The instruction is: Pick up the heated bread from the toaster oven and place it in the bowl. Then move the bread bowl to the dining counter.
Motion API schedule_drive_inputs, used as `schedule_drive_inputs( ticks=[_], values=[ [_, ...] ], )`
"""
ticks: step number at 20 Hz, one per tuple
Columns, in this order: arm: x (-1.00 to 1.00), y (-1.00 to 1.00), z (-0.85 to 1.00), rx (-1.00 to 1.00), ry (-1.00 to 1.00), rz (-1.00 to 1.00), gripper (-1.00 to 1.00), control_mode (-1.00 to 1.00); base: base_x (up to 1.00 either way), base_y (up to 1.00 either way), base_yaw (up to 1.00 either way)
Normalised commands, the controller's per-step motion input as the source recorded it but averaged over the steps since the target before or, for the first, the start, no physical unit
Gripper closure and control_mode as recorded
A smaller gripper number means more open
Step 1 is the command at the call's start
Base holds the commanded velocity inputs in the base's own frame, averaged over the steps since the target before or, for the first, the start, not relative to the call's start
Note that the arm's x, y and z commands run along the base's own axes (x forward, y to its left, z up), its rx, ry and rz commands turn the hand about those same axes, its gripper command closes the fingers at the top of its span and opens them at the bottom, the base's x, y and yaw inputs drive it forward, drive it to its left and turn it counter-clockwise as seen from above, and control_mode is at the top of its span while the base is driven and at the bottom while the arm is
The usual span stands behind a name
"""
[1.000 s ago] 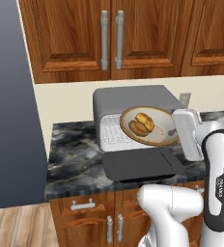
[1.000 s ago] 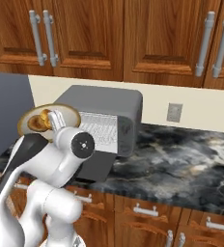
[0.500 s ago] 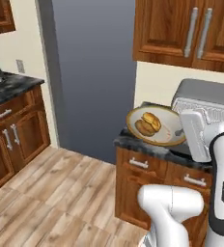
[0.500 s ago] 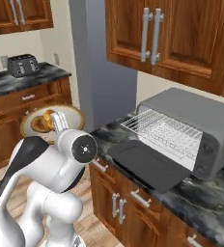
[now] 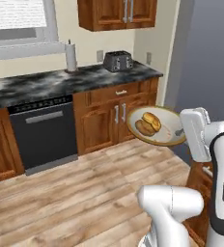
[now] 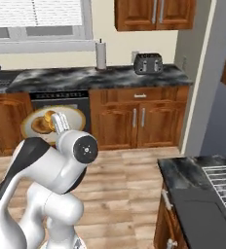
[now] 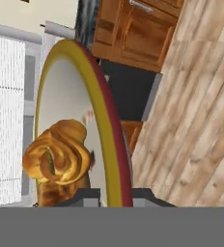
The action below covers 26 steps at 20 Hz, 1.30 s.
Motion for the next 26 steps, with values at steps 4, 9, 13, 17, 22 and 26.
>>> schedule_drive_inputs(
  ticks=[4,9,13,17,22,26],
  values=[
    [0.0,0.0,0.0,0.0,0.0,0.0,1.0,1.0,0.0,0.4,0.91],
    [0.0,0.0,0.0,0.0,0.0,0.0,1.0,1.0,0.0,0.75,0.81],
    [0.0,0.0,0.0,0.0,0.0,0.0,1.0,1.0,0.0,0.64,0.84],
    [0.0,0.0,0.0,0.0,0.0,0.0,1.0,1.0,0.0,0.45,0.89],
    [0.0,0.0,0.0,0.0,0.0,0.0,1.0,1.0,0.02,0.35,0.89],
    [0.0,0.0,0.0,0.0,0.0,0.0,1.0,1.0,0.32,0.14,0.84]
  ],
)
